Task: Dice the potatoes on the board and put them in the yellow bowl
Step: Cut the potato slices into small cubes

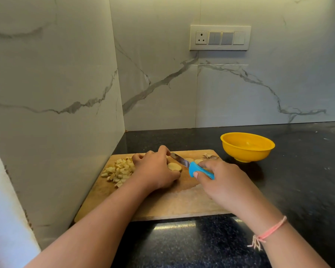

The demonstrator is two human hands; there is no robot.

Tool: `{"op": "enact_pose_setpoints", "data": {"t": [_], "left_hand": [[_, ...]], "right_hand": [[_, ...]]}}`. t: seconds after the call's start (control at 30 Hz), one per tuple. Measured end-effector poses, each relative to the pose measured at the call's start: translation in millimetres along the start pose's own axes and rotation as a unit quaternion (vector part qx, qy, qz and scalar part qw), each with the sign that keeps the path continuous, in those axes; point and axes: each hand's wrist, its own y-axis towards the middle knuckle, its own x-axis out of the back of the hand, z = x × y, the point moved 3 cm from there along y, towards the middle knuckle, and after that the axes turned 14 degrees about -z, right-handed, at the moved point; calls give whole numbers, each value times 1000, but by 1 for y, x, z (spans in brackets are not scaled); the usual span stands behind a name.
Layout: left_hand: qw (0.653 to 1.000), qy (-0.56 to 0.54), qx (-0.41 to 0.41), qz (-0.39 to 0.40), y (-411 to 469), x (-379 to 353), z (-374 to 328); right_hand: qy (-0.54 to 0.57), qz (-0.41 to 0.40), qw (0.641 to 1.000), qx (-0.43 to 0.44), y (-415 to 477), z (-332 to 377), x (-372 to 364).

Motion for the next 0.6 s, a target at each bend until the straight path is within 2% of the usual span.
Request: {"op": "enact_pose_setpoints", "data": {"t": [0.6], "left_hand": [[1000,-10,13,-13,1,-3,5]], "right_hand": [[-29,15,999,9,-20,11,2]]}}
